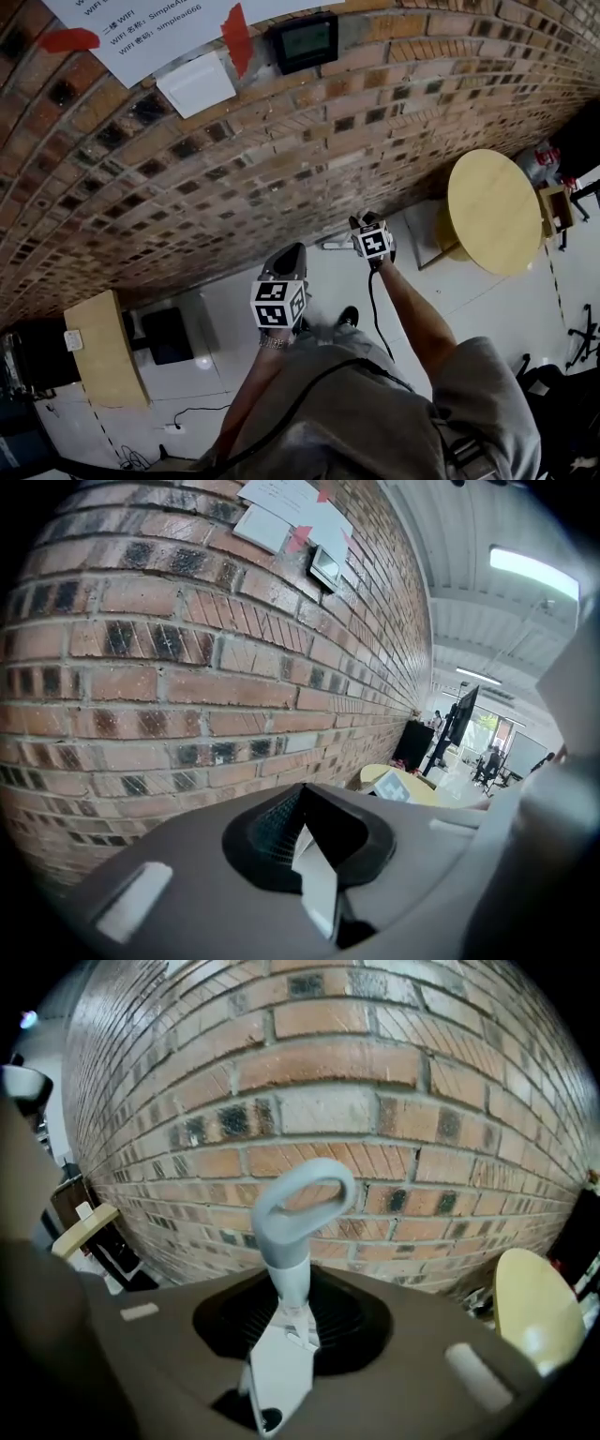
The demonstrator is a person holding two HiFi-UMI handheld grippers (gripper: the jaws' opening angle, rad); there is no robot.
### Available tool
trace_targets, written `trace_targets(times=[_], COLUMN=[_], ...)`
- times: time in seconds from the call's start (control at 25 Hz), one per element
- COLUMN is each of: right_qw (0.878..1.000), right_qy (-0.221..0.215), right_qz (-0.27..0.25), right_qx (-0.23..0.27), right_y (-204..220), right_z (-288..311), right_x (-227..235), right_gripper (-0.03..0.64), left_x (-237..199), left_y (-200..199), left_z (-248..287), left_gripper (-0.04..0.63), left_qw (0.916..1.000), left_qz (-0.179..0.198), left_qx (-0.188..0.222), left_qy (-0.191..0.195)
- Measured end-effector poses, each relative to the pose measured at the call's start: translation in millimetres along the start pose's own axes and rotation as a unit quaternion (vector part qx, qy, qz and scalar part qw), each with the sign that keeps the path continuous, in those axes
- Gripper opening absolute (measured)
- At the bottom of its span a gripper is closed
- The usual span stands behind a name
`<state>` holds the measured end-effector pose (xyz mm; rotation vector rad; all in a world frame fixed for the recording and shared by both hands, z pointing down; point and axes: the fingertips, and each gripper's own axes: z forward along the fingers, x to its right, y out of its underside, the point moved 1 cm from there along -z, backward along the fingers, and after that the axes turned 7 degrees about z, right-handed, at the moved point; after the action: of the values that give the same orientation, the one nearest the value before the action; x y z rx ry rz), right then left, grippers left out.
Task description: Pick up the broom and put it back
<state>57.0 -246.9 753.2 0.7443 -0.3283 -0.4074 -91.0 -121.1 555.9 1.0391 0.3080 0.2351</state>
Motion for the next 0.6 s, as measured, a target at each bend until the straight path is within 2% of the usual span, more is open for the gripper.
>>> trace_targets(times=[0.2, 0.6], right_qw=[0.999, 0.992], right_qy=[-0.002, -0.046], right_qz=[0.017, 0.023], right_qx=[0.046, 0.117], right_y=[-29, -92], right_z=[-63, -173], right_x=[-29, -107], right_gripper=[0.098, 0.098], left_x=[-2, 4], left_y=[-13, -32], left_z=[-2, 5], left_gripper=[0.005, 0.005], left_qw=[0.9997, 0.9982], left_qz=[0.009, 0.031], left_qx=[0.020, 0.040], left_qy=[0.012, 0.031])
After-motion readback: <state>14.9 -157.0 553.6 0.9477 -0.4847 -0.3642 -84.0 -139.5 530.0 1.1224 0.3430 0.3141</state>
